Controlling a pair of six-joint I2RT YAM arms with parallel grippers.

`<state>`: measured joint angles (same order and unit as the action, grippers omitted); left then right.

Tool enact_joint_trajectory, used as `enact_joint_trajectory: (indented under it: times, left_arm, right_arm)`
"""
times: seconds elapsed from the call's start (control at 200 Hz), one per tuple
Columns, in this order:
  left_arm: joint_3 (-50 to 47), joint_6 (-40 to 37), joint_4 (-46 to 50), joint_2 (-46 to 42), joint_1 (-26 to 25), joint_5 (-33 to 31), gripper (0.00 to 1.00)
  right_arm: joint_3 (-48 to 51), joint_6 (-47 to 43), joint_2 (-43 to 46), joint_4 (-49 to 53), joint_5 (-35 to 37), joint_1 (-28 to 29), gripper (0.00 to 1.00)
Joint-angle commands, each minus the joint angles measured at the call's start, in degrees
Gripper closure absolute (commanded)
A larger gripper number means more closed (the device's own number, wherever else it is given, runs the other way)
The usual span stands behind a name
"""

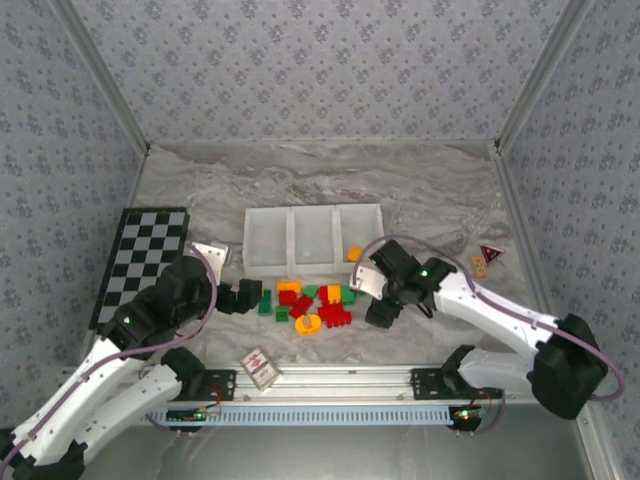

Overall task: Sort the legos into containers by color
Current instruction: Pick up the lego from the center of the table.

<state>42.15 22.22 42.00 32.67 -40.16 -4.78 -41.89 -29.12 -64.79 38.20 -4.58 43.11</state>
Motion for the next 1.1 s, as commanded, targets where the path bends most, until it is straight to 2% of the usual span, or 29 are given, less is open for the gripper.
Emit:
enact_joint_trajectory:
  times: [0.0, 0.395, 0.66, 1.094]
  left_arm:
    - [0.28, 0.65, 0.27, -0.39, -0.35, -0.50, 0.00]
    - [0.17, 0.57, 0.27, -1.59, -0.44, -0.50, 0.00]
    - [0.19, 0.61, 0.12, -1.90, -0.88, -0.38, 0.00]
    - [0.04, 0.57, 0.03, -2.69, -1.23, -0.55, 0.00]
  right_arm:
    - [2.94, -8.71, 4.17, -8.18, -2.10, 0.22, 0.19]
    - [1.82, -16.37, -4.40, -11.69, -4.65, -0.88, 0.21]
    - [1.12, -17.83, -8.81, -15.41, -4.18, -1.32, 0.24]
    - [-1.78, -22.32, -16.37, -17.01, -5.84, -4.15, 0.33]
